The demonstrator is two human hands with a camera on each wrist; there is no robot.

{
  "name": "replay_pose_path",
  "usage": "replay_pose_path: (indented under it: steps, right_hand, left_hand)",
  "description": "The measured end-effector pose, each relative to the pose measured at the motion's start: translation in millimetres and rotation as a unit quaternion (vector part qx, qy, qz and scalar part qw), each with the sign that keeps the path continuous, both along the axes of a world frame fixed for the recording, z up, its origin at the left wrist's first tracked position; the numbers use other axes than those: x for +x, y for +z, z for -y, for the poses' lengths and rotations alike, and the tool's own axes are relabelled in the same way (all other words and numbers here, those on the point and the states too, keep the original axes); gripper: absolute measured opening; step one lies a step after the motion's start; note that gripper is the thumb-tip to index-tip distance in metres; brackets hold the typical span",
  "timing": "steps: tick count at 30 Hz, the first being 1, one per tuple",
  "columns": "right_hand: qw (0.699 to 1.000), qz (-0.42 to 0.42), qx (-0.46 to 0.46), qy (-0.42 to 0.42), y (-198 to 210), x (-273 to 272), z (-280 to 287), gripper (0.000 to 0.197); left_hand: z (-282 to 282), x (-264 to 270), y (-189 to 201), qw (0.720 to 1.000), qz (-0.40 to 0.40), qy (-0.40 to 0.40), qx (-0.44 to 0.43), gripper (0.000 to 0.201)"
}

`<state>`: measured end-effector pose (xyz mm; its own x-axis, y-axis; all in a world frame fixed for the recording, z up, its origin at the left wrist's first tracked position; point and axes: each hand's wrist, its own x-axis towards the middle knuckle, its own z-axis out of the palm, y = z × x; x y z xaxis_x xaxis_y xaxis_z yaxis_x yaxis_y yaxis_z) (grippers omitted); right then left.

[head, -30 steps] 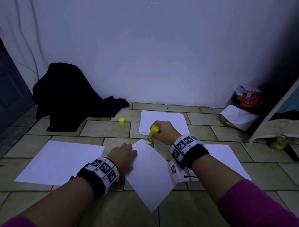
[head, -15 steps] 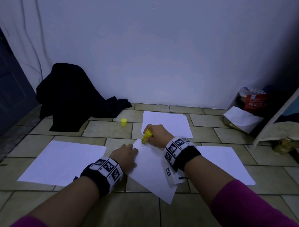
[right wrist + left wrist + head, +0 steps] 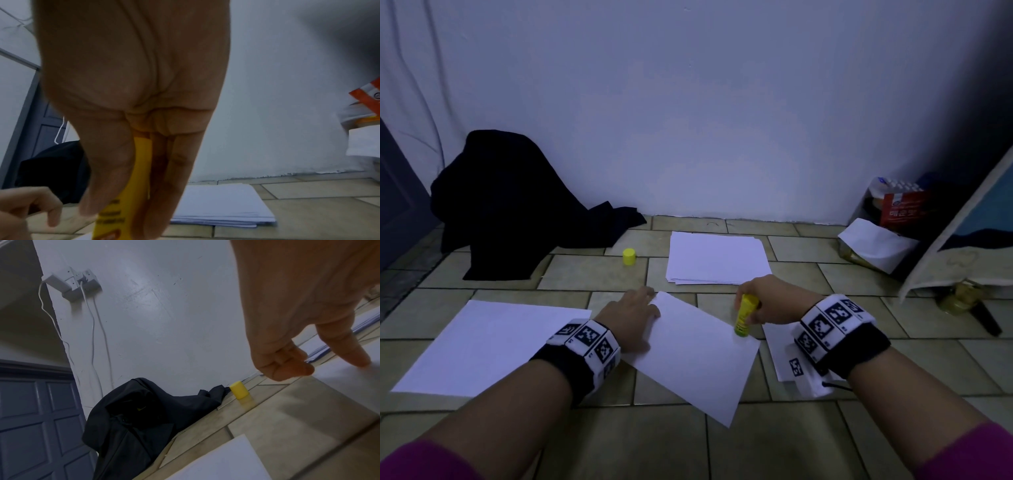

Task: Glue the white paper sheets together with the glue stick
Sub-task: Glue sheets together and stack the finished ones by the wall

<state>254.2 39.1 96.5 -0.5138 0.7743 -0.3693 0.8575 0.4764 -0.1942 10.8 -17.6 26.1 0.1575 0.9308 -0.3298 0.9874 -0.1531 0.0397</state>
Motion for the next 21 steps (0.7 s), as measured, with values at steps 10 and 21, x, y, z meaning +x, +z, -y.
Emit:
replay_pose_path:
  steps: [10,21]
  right_hand:
    - [0.963,-0.193,-0.054,-0.182,11.4,17.1,-23.2,0.024]
    - [0.63,-0.588,-0.348,-0.37,-25.3,-46.2,-38.3,0.012]
  left_hand:
    - [7.5,-21.5,0.0,0.999,-0.009,-0.033,-0.009,0.064]
    - [22.8,-24.2,-29.3,0.994,0.058,0.046,-0.074,0.071]
